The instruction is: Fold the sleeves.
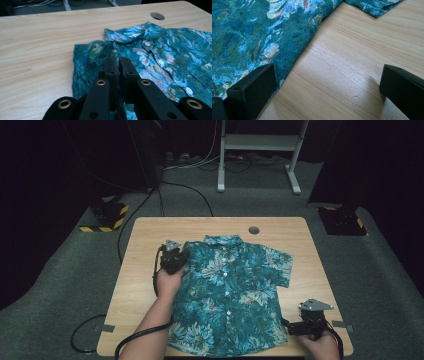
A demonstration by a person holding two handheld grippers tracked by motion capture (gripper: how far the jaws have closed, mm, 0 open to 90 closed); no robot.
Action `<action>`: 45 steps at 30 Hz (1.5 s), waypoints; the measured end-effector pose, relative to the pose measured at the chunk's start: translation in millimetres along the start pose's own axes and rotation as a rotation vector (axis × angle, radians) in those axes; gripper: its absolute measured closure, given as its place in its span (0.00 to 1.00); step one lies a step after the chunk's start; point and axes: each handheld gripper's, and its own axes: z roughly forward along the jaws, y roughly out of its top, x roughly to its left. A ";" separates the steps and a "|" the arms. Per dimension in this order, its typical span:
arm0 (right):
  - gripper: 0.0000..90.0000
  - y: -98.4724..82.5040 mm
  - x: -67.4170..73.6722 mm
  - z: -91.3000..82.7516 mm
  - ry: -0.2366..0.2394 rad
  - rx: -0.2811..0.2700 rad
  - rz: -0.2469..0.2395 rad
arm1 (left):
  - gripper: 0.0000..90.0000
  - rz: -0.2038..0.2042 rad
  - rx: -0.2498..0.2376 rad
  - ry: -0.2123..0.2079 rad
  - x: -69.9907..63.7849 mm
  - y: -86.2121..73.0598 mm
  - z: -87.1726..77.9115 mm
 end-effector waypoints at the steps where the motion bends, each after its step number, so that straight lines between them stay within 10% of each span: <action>1: 0.00 0.0 0.0 0.0 0.000 0.000 0.000 | 0.95 -0.001 0.001 -0.002 -2.0 -1.1 1.4; 32: 0.00 -0.2 0.3 -0.2 0.003 0.000 -0.003 | 0.90 -0.006 0.104 0.014 -30.5 -26.8 44.2; 45: 0.00 -0.3 0.4 -0.3 0.004 0.000 -0.003 | 0.71 -0.032 0.099 -0.001 -35.8 -19.2 44.5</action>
